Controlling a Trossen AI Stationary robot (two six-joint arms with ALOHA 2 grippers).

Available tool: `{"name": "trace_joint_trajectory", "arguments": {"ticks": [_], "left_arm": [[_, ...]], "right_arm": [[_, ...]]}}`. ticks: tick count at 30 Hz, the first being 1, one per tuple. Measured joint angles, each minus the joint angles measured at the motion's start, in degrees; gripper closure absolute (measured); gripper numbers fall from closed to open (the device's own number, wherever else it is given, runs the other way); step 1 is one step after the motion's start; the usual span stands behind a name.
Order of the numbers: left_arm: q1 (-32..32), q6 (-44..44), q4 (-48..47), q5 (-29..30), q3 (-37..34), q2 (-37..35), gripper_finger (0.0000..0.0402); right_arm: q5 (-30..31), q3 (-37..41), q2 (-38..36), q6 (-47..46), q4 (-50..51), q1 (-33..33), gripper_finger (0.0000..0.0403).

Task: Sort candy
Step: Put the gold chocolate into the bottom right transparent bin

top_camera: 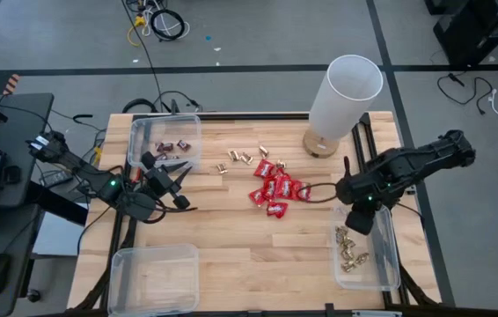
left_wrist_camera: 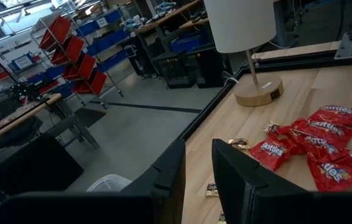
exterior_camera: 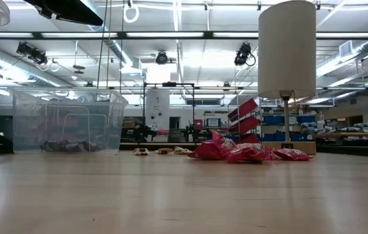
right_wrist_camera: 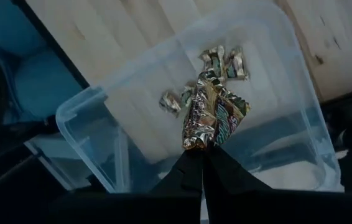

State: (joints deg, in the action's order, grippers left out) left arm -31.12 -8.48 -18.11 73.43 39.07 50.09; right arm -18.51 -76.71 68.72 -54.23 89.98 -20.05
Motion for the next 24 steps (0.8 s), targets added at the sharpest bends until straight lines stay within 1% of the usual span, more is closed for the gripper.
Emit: {"name": "trace_joint_trajectory", "arguments": {"ticks": [6,11,14,18,24], "left_arm": [[0.0,0.0,0.0,0.0,0.0,0.2,0.0319],[0.0,0.0,0.0,0.0,0.0,0.2,0.0319],[0.0,0.0,0.0,0.0,0.0,0.2,0.0319],[0.0,0.0,-0.1,0.0,0.0,0.2,0.0319],[0.0,0.0,0.0,0.0,0.0,0.2,0.0319]], "right_arm": [[0.7,0.0,0.9,2.8,0.0,-5.7,0.0403],[1.1,0.0,2.7,1.3,0.0,-9.8,0.0403],[1.1,0.0,4.5,-0.9,0.0,-11.8,0.0403],[0.9,0.0,8.0,-1.3,0.0,-14.3,0.0403],[-2.8,0.0,13.9,-1.2,0.0,-16.7,0.0403]]}}
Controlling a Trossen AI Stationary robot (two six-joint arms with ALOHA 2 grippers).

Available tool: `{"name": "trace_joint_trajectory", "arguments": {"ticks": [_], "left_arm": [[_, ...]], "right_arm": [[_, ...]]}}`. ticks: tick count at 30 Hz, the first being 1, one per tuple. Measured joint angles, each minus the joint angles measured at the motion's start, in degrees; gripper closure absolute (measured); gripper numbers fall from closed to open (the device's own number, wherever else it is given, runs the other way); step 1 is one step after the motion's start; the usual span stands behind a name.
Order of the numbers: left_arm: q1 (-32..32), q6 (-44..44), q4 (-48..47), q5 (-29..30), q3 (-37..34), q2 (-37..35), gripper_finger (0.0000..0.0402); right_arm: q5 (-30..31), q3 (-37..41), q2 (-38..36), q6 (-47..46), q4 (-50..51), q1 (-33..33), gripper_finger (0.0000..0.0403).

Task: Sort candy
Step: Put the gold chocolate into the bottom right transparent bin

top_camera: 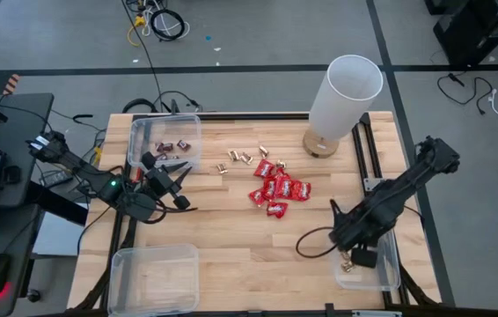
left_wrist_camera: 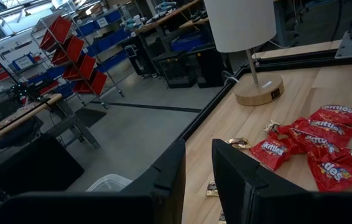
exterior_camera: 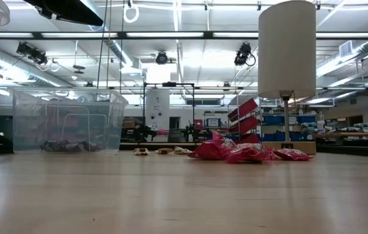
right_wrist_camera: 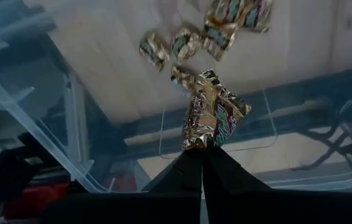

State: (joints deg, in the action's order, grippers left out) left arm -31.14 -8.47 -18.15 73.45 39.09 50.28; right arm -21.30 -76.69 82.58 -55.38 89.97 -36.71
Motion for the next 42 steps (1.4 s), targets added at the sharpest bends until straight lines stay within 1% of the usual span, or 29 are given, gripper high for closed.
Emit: {"name": "trace_joint_trajectory", "arguments": {"ticks": [3,9,17,22,27,31,42], "left_arm": [[0.0,0.0,0.0,0.0,0.0,0.0,0.0319],[0.0,-0.1,0.0,0.0,0.0,0.0,0.0319],[0.0,-0.4,0.0,0.0,0.0,0.0,0.0319],[0.0,-0.6,0.0,0.0,0.0,0.0,0.0319],[0.0,-0.7,0.0,0.0,0.0,0.0,0.0319],[0.0,-0.8,0.0,0.0,0.0,0.0,0.0319],[0.0,-0.8,0.0,0.0,0.0,0.0,0.0319]], "right_arm": [[-1.3,0.0,2.6,2.3,-0.5,-1.1,0.0403],[-0.9,0.0,7.0,12.4,-3.1,-3.1,0.0403],[-0.9,0.0,12.4,17.8,-4.1,-4.5,0.0403],[-0.7,0.0,13.5,18.0,-3.7,-4.6,0.0403],[3.3,0.0,13.5,16.6,-3.8,-4.5,0.0395],[5.2,0.0,13.5,16.5,-4.4,-4.4,0.0382],[5.3,0.0,13.5,15.0,-3.8,-4.4,0.0338]]}}
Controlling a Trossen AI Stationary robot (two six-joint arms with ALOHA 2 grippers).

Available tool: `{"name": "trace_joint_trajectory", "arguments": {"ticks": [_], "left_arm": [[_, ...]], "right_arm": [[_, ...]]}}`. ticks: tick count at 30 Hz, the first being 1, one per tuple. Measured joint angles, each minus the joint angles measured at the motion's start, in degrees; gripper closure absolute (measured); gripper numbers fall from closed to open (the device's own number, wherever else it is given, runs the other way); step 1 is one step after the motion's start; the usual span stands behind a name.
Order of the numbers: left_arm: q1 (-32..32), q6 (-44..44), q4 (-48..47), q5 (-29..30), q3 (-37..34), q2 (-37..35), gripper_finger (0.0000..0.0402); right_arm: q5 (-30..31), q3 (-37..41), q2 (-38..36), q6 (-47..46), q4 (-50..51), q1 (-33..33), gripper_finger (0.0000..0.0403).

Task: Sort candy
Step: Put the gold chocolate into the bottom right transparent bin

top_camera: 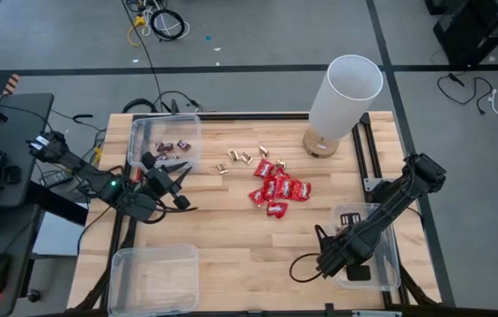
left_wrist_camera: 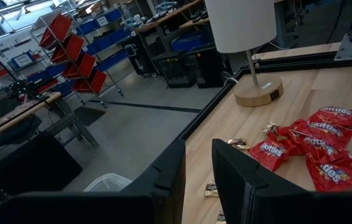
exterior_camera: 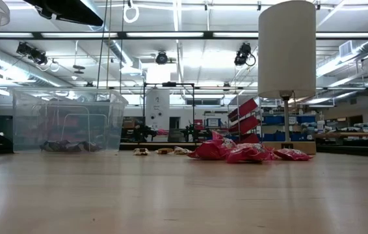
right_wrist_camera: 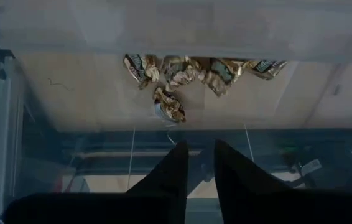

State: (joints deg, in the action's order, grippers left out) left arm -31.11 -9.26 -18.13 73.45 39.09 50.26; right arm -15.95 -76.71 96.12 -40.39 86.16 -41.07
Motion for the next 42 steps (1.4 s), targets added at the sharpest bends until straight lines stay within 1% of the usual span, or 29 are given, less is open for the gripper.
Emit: {"name": "trace_joint_trajectory", "arguments": {"ticks": [4,6,10,12,15,18,20,22,23,26,32,35,38,42], "left_arm": [[0.0,0.0,0.1,0.0,0.0,0.0,0.0319],[0.0,0.0,0.5,0.0,0.0,0.0,0.0319],[0.0,0.0,0.7,0.0,0.0,0.0,0.0319],[0.0,-0.1,0.7,0.0,0.0,0.0,0.0319],[0.0,-0.1,0.7,0.0,0.0,0.0,0.0319],[0.0,-0.1,0.7,-0.1,0.0,0.0,0.0319],[0.0,-0.1,0.6,-0.1,0.0,0.0,0.0319],[0.0,-0.1,0.6,-0.2,0.0,0.0,0.0319],[0.0,-0.1,0.6,-0.2,0.0,0.0,0.0319],[0.0,-0.1,0.6,-0.2,0.0,0.0,0.0319],[0.0,-0.1,0.6,-0.2,0.0,0.0,0.0319],[0.0,-0.1,0.3,-0.2,0.0,0.0,0.0319],[0.0,-0.1,0.3,-0.2,0.0,0.0,0.0319],[0.0,-0.1,1.1,-0.2,0.0,0.0,0.0319]], "right_arm": [[0.5,-2.7,-0.1,-0.1,3.9,1.2,0.0335],[0.9,-4.3,-0.9,0.0,3.5,2.5,0.0338],[6.6,-8.4,-3.0,-1.0,3.7,4.5,0.0354],[11.1,-10.8,-3.8,-0.7,3.9,5.3,0.0362],[19.4,-14.5,-4.4,1.1,3.8,6.1,0.0374],[31.2,-18.2,-4.5,1.6,3.4,7.4,0.0385],[38.7,-19.9,-4.5,2.7,1.4,9.3,0.0391],[43.3,-21.1,-4.5,4.6,-1.4,11.8,0.0395],[44.4,-21.5,-4.4,6.2,-3.2,13.3,0.0396],[46.4,-21.7,-4.4,12.7,-11.1,17.8,0.0399],[46.5,-21.7,-4.4,27.1,-33.0,26.9,0.0396],[46.1,-21.7,-4.4,33.3,-42.0,30.5,0.0394],[43.3,-21.7,-4.4,38.3,-48.1,33.5,0.0394],[40.4,-21.7,-4.3,40.5,-53.1,36.5,0.0392]]}}
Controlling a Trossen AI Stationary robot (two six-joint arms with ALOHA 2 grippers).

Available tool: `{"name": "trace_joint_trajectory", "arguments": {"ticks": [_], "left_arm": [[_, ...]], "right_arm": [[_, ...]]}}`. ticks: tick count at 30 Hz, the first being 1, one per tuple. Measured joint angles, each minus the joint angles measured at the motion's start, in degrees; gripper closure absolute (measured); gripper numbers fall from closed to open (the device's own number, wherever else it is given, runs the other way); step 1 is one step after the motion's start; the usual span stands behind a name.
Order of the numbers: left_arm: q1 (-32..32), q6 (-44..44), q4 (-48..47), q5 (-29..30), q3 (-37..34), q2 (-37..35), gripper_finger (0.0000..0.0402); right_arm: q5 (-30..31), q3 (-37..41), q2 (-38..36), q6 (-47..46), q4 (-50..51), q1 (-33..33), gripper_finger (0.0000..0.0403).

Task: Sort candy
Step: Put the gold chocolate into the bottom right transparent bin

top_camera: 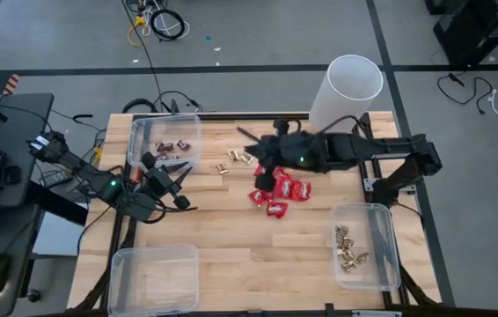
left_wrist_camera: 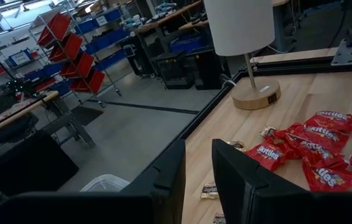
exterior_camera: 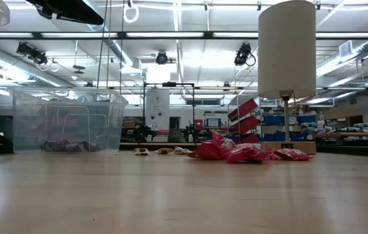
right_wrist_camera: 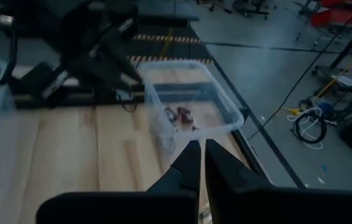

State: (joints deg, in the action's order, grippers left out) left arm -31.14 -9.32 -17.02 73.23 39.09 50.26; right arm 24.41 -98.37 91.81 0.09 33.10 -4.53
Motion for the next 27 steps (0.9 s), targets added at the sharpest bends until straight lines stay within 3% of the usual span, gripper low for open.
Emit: {"name": "trace_joint_trajectory", "arguments": {"ticks": [18,27], "left_arm": [[0.0,0.1,0.3,0.0,0.0,0.0,0.0319],[0.0,0.3,0.4,0.5,0.0,0.0,0.0319]], "right_arm": [[-0.4,0.0,15.2,-0.6,-4.0,8.1,0.0364],[-0.5,0.0,21.4,-15.2,-2.7,15.4,0.0364]]}}
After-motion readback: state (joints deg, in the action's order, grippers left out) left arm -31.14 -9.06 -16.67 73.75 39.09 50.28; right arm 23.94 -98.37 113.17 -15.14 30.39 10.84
